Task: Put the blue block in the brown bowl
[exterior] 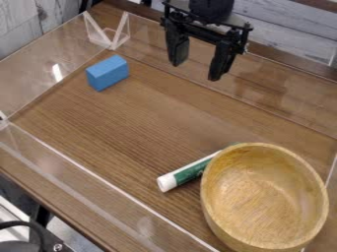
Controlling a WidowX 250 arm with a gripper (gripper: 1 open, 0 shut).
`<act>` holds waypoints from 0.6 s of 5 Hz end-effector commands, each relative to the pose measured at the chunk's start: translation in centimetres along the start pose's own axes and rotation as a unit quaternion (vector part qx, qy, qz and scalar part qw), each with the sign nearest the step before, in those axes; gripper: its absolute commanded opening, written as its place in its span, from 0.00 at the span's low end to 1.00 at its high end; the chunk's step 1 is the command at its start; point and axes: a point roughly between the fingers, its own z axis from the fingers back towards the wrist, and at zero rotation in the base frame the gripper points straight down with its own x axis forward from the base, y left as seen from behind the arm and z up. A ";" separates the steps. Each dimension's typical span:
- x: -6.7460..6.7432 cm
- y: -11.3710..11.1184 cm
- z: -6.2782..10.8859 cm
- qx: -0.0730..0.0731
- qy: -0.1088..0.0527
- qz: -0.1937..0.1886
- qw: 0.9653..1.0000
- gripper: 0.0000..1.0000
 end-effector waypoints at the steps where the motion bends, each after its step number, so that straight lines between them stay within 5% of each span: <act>1: 0.1 0.8 -0.5 0.002 0.005 -0.011 1.000 1.00; 3: 0.8 5.7 -0.7 0.009 -0.005 -0.048 0.999 1.00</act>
